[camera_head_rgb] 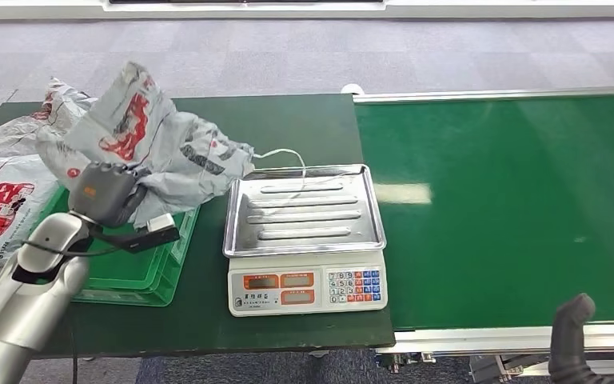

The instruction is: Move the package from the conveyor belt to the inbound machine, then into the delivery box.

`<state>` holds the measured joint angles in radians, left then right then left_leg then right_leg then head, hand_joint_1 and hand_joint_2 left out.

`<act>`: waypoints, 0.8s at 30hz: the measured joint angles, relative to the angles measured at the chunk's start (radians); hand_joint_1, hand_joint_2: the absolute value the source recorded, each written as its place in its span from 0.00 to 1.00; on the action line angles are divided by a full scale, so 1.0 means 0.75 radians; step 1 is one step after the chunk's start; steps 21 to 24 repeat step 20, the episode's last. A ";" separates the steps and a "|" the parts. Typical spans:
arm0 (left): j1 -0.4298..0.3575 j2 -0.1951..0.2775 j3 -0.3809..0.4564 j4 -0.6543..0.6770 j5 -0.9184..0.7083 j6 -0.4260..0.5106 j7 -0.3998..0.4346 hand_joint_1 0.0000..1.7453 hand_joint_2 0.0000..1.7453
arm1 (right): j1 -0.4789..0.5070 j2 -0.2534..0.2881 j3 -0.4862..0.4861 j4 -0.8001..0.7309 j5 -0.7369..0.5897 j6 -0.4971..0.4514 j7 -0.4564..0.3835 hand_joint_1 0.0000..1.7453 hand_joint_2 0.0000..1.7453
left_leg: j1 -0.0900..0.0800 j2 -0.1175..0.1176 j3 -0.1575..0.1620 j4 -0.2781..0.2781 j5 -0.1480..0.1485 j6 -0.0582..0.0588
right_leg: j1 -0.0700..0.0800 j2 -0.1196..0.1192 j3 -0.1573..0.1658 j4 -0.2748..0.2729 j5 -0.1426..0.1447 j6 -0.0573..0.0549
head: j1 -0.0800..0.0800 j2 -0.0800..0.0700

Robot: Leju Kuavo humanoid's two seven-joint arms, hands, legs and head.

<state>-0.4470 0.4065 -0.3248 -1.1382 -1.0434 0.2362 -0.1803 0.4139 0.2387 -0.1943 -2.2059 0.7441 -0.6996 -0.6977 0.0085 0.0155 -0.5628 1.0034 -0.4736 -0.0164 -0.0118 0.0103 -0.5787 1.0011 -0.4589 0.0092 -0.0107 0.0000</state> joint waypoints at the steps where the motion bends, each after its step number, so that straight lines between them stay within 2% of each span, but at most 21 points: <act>1: 0.058 0.001 0.032 -0.016 -0.004 0.010 -0.001 1.00 1.00 | 0.004 0.002 0.000 -0.005 0.004 0.000 0.000 0.00 1.00 | 0.000 0.000 -0.001 0.000 0.000 0.000 | 0.001 0.000 -0.001 0.000 0.000 0.000 | 0.000 0.000; 3: 0.140 0.004 0.081 -0.042 -0.012 0.019 -0.001 1.00 1.00 | 0.007 0.006 0.000 -0.013 0.008 0.000 0.000 0.00 1.00 | 0.001 -0.003 -0.003 0.000 0.000 0.000 | 0.001 -0.003 -0.002 0.000 0.000 0.000 | 0.000 0.000; 6: 0.203 0.006 0.129 -0.071 -0.024 0.019 -0.001 1.00 1.00 | 0.007 0.008 0.000 -0.018 0.012 0.000 0.000 0.00 1.00 | 0.001 -0.006 -0.004 0.000 0.000 0.000 | 0.001 -0.006 -0.001 0.000 -0.001 0.000 | 0.000 0.000; 16: 0.260 0.011 0.177 -0.113 -0.026 0.013 0.002 1.00 1.00 | 0.007 0.011 0.000 -0.025 0.015 0.000 0.000 0.00 1.00 | 0.001 -0.006 -0.003 0.000 0.001 0.000 | 0.001 -0.007 0.000 0.000 0.000 0.000 | 0.000 0.000; 20: 0.354 0.010 0.233 -0.171 -0.046 0.000 0.002 1.00 1.00 | 0.009 0.017 0.000 -0.026 0.036 0.000 0.000 0.00 1.00 | 0.001 -0.001 -0.001 0.000 -0.001 -0.001 | 0.001 -0.002 0.001 0.001 -0.001 -0.001 | 0.000 0.000; 24: 0.354 0.010 0.233 -0.171 -0.046 0.000 0.002 1.00 1.00 | 0.009 0.017 0.000 -0.026 0.036 0.000 0.000 0.00 1.00 | 0.001 -0.001 -0.001 0.000 -0.001 -0.001 | 0.001 -0.002 0.001 0.001 -0.001 -0.001 | 0.000 0.000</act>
